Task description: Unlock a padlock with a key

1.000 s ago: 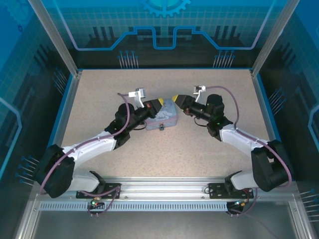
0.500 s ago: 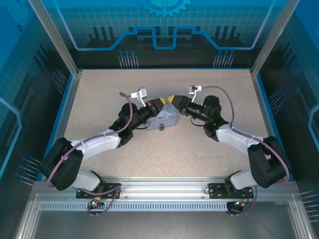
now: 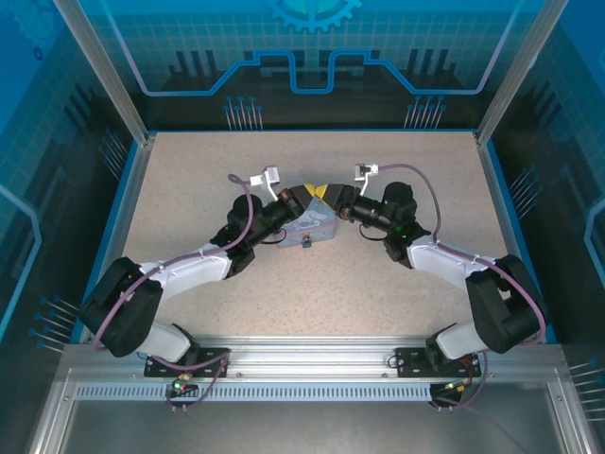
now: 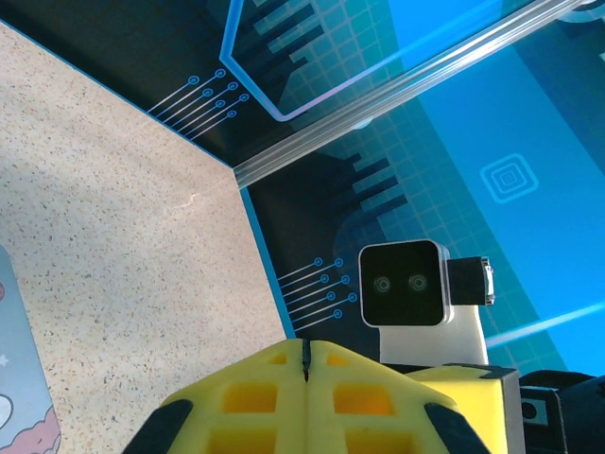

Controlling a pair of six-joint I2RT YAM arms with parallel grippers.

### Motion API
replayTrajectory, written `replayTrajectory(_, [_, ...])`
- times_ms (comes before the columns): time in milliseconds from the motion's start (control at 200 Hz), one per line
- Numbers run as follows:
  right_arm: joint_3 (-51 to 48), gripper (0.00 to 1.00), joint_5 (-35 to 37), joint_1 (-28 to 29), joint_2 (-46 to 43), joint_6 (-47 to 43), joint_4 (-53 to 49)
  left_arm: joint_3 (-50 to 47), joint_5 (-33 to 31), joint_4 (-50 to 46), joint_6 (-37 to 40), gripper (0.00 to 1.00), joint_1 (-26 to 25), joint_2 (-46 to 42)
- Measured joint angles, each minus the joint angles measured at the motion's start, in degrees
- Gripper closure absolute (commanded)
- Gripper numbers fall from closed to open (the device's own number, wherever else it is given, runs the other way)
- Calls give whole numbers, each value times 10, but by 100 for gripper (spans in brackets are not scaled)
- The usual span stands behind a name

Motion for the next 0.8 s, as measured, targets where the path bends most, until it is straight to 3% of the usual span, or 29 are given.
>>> replayTrajectory(130, [0, 73, 0, 0, 0, 0, 4, 1, 1, 2, -5, 100, 1, 2])
replayTrajectory(450, [-10, 74, -2, 0, 0, 0, 8, 1, 1, 12, -14, 100, 3, 4])
replayTrajectory(795, [-14, 82, -4, 0, 0, 0, 11, 1, 1, 22, -15, 100, 4, 11])
